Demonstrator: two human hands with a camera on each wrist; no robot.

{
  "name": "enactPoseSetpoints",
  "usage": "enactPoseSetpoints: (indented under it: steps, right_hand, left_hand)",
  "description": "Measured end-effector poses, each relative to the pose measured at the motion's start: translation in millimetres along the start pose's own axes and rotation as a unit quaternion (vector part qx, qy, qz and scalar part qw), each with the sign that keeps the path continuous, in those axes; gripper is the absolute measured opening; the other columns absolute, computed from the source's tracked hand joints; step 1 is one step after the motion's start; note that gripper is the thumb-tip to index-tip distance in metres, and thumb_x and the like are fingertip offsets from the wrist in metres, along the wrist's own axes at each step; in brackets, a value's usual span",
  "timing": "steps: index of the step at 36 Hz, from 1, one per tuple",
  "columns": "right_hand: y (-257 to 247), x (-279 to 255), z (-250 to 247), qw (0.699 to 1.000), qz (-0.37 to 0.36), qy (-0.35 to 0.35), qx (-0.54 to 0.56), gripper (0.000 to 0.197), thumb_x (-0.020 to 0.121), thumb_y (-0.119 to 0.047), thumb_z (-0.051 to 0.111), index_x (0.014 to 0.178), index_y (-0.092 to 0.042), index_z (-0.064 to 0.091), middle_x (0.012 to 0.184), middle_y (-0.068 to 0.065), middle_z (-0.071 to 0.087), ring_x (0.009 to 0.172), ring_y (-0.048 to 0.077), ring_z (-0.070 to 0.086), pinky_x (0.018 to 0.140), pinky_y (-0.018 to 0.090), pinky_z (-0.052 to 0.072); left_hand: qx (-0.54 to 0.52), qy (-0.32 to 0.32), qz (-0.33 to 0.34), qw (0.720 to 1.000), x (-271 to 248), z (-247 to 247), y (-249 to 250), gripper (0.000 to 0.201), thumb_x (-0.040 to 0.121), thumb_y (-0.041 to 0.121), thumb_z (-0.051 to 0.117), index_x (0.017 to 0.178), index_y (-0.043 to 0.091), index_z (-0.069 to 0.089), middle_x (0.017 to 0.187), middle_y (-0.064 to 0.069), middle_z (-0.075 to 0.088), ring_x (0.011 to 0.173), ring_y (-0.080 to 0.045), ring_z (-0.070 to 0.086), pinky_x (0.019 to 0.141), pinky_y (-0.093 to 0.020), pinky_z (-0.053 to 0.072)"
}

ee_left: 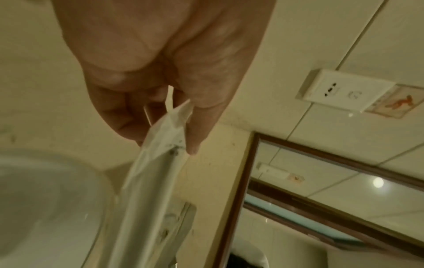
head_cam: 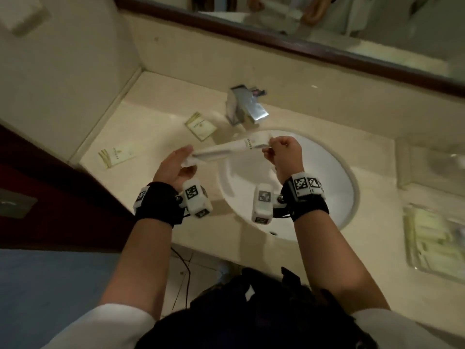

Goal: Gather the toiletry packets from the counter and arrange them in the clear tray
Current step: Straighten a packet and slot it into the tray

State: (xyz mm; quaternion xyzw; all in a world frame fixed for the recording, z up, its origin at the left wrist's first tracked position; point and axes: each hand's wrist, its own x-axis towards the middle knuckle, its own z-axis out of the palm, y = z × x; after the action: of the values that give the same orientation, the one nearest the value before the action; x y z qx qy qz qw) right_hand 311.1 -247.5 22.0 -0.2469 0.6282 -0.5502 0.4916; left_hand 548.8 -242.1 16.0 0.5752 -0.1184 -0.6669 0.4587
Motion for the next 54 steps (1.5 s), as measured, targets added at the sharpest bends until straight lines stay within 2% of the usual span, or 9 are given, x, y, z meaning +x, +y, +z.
enactPoseSetpoints:
  steps: [4, 9, 16, 22, 25, 31, 36, 43, 54]
  right_hand:
    - [-6, -11, -49, 0.998, -0.010, 0.054, 0.031, 0.017, 0.093, -0.003, 0.052, 0.078, -0.011, 0.051, 0.071, 0.009, 0.059, 0.053, 0.011, 0.059, 0.054, 0.021, 0.051]
    - [-11, -20, -109, 0.990, -0.025, 0.121, 0.065, 0.016, 0.092, -0.002, 0.051, 0.079, -0.010, 0.050, 0.075, 0.010, 0.057, 0.057, 0.011, 0.059, 0.056, 0.019, 0.052]
    - [-22, -31, -193, 0.977, -0.038, 0.180, 0.104, 0.016, 0.093, -0.001, 0.052, 0.079, -0.010, 0.050, 0.072, 0.008, 0.056, 0.058, 0.013, 0.057, 0.056, 0.018, 0.053]
    - [-25, -38, -272, 0.970, -0.027, 0.214, 0.109, 0.005, 0.091, -0.004, 0.054, 0.087, -0.006, 0.054, 0.080, 0.012, 0.060, 0.064, 0.015, 0.059, 0.058, 0.021, 0.053]
    - [-26, -40, -314, 0.967, -0.012, 0.224, 0.125, 0.004, 0.092, -0.002, 0.054, 0.088, -0.004, 0.054, 0.078, 0.012, 0.059, 0.062, 0.015, 0.058, 0.057, 0.022, 0.054]
    - [-22, -49, -389, 0.963, 0.034, 0.231, 0.136, 0.004, 0.092, -0.002, 0.055, 0.095, -0.004, 0.055, 0.078, 0.010, 0.060, 0.062, 0.015, 0.057, 0.058, 0.023, 0.051]
    - [-16, -58, -455, 0.965, 0.060, 0.225, 0.123, 0.007, 0.092, -0.008, 0.057, 0.086, -0.009, 0.057, 0.077, 0.006, 0.060, 0.062, 0.013, 0.054, 0.058, 0.022, 0.048]
    - [-6, -60, -531, 0.959, 0.091, 0.262, 0.055, 0.001, 0.091, -0.010, 0.060, 0.092, -0.009, 0.060, 0.071, 0.005, 0.057, 0.054, 0.011, 0.046, 0.048, 0.020, 0.042]
    - [-4, -66, -588, 0.968, 0.099, 0.229, -0.036, 0.002, 0.092, -0.008, 0.058, 0.092, -0.007, 0.060, 0.073, 0.008, 0.059, 0.057, 0.013, 0.049, 0.047, 0.019, 0.043]
  left_hand:
    - [-0.012, -0.014, -0.029, 0.999, -10, 39, -18, 0.008, 0.090, 0.016, 0.062, 0.089, 0.007, 0.061, 0.084, -0.009, 0.059, 0.071, -0.019, 0.056, 0.050, -0.019, 0.053]
    - [-0.019, -0.059, -0.069, 0.996, -29, 88, -48, 0.012, 0.088, 0.014, 0.064, 0.095, 0.005, 0.060, 0.091, -0.013, 0.062, 0.076, -0.020, 0.059, 0.065, -0.026, 0.052]
    - [-0.046, -0.120, -0.070, 0.989, -42, 148, -98, 0.012, 0.082, 0.008, 0.071, 0.092, 0.005, 0.065, 0.105, -0.012, 0.066, 0.108, -0.022, 0.062, 0.095, -0.036, 0.051]
    - [0.058, -0.150, -0.046, 0.986, -69, 201, -142, 0.022, 0.086, 0.021, 0.068, 0.093, -0.001, 0.064, 0.092, -0.014, 0.068, 0.083, -0.020, 0.067, 0.061, -0.024, 0.056]
    - [0.119, -0.173, -0.051, 0.976, -78, 228, -170, 0.041, 0.085, 0.032, 0.069, 0.110, 0.000, 0.059, 0.110, -0.018, 0.064, 0.098, -0.024, 0.064, 0.073, -0.027, 0.058]
    - [0.177, -0.167, -0.030, 0.969, -103, 277, -221, 0.018, 0.088, 0.026, 0.066, 0.081, 0.010, 0.059, 0.083, -0.006, 0.058, 0.084, -0.014, 0.059, 0.084, -0.023, 0.053]
    - [0.265, -0.156, -0.022, 0.951, -119, 317, -267, 0.019, 0.081, 0.031, 0.073, 0.084, 0.015, 0.064, 0.072, -0.003, 0.056, 0.058, -0.011, 0.050, 0.053, -0.016, 0.048]
    - [0.328, -0.178, -0.012, 0.928, -138, 360, -321, 0.021, 0.079, 0.022, 0.076, 0.094, 0.009, 0.070, 0.077, -0.002, 0.059, 0.069, -0.012, 0.056, 0.078, -0.023, 0.056]
    - [0.475, -0.231, -0.018, 0.849, -146, 383, -363, 0.013, 0.083, 0.005, 0.070, 0.072, 0.012, 0.065, 0.068, -0.003, 0.058, 0.059, -0.011, 0.052, 0.049, -0.014, 0.053]
